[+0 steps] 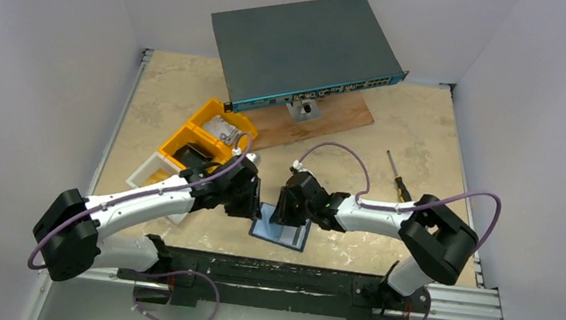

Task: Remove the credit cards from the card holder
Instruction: Remove the credit card from the card holder.

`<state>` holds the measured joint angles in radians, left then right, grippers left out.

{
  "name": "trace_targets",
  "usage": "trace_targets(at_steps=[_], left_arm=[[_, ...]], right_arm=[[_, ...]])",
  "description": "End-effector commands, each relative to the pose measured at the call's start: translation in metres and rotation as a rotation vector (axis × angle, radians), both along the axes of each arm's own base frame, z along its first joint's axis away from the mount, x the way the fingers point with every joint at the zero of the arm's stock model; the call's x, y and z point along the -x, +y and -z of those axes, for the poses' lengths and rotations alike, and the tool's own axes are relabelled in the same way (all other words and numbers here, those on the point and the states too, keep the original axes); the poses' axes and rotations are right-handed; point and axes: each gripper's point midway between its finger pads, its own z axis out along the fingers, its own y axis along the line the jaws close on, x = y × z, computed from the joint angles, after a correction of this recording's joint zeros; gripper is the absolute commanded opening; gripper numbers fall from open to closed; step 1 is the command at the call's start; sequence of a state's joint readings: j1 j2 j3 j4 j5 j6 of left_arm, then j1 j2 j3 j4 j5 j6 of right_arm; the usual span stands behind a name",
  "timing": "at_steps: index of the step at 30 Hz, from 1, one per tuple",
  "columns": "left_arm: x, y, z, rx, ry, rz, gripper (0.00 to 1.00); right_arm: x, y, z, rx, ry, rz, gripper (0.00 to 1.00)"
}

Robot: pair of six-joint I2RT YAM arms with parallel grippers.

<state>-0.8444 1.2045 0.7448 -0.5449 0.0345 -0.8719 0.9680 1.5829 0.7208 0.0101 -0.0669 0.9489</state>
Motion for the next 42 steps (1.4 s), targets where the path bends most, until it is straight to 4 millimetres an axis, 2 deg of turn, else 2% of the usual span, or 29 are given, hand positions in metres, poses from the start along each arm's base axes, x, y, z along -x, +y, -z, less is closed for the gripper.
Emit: trace_targets(at_steps=[1,5,9,15,19,25,31,42], left_arm=[[-0.012,-0.013,-0.017,0.034,-0.031,0.023,0.34],[-0.016,-0.019,-0.019,0.031,-0.034,0.041,0.34],[-0.018,-0.029,-0.022,0.028,-0.040,0.082,0.34],[-0.011,-0.057,-0.021,-0.053,-0.057,0.201,0.40],[-0.008,-0.072,-0.004,-0.140,-0.054,0.263,0.41],[0.001,-0.098,0.009,-0.182,-0.050,0.349,0.44],[0.008,-0.109,0.025,-0.268,-0.052,0.425,0.50],[0.016,-0.104,0.053,-0.369,-0.013,0.454,0.55]], right_arm=[[-0.009,-0.001,-0.025,-0.025,-0.054,0.033,0.23],[-0.019,-0.018,-0.044,-0.040,-0.089,0.092,0.26],[-0.036,-0.055,-0.059,-0.039,-0.128,0.201,0.27],[-0.046,-0.110,-0.061,0.024,-0.160,0.345,0.34],[-0.041,-0.131,-0.053,0.020,-0.139,0.411,0.38],[-0.035,-0.147,-0.042,0.020,-0.113,0.455,0.41],[-0.033,-0.155,-0.037,0.035,-0.106,0.473,0.43],[-0.033,-0.158,-0.033,0.035,-0.099,0.470,0.45]])
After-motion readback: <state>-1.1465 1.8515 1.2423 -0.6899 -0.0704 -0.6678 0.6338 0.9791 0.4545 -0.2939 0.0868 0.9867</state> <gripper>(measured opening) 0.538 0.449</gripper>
